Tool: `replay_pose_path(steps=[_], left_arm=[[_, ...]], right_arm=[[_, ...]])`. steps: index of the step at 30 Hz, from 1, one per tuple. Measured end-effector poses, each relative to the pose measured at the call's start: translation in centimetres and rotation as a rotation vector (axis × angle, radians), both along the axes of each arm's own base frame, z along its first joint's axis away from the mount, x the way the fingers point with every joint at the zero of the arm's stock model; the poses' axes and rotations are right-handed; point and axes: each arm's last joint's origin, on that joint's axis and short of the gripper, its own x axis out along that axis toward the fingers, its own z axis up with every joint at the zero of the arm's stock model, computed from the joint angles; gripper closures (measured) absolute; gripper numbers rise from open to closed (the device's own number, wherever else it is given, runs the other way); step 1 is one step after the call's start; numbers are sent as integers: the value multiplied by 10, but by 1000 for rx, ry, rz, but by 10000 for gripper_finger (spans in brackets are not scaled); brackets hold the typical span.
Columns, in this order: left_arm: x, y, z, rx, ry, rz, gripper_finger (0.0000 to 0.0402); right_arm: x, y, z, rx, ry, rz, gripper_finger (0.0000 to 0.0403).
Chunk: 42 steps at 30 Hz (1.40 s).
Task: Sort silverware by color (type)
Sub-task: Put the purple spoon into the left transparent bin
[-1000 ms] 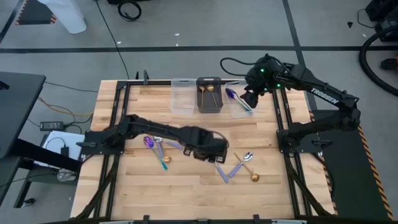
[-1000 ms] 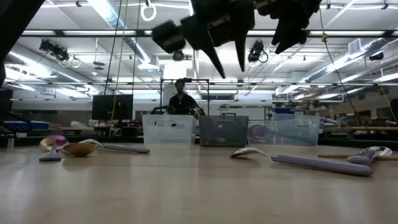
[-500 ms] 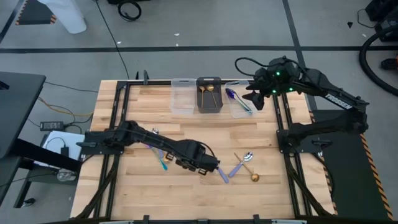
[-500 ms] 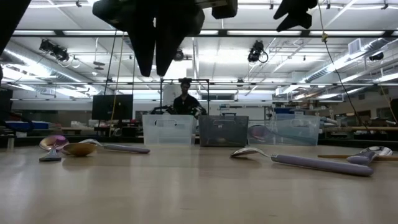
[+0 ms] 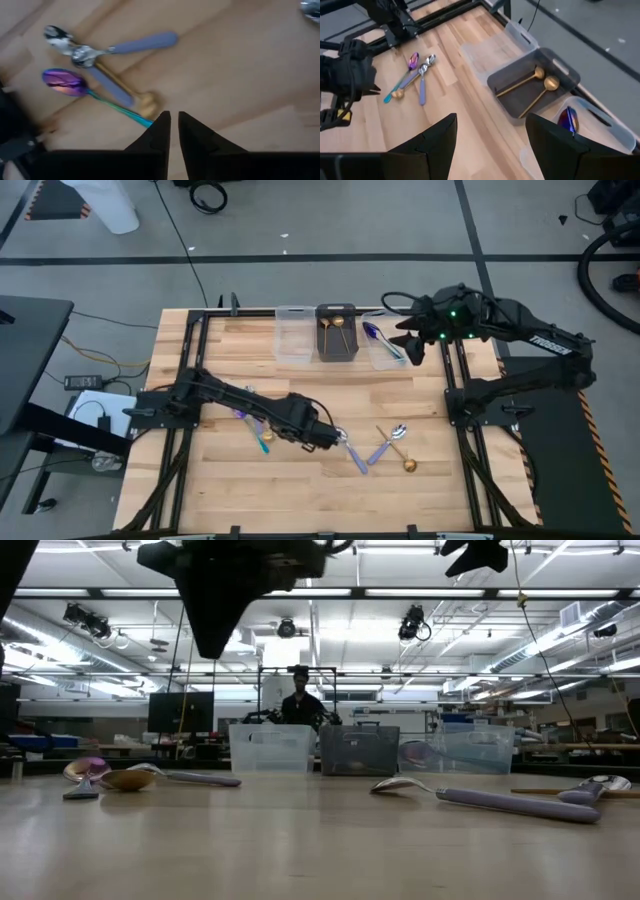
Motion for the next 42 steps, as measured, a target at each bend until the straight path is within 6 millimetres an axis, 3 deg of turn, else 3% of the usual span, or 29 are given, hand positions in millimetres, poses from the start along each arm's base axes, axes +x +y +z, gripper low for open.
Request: replay_pose_path(steps=[9, 19, 30, 35, 42], left_arm=[[-43, 14, -5, -3, -17, 84, 385], [-72, 22, -12, -38, -109, 193, 386], [-51, 24, -18, -181, -326, 269, 386], [-49, 26, -17, -179, -349, 315, 375], [-53, 26, -10, -180, -340, 137, 341]], right_arm=[[6, 6, 5, -40, -61, 14, 156], [21, 3, -2, -43, -16, 37, 156], [51, 5, -24, 73, 84, 120, 156], [63, 11, -44, 159, 232, 168, 156], [76, 31, -66, 211, 407, 216, 156]])
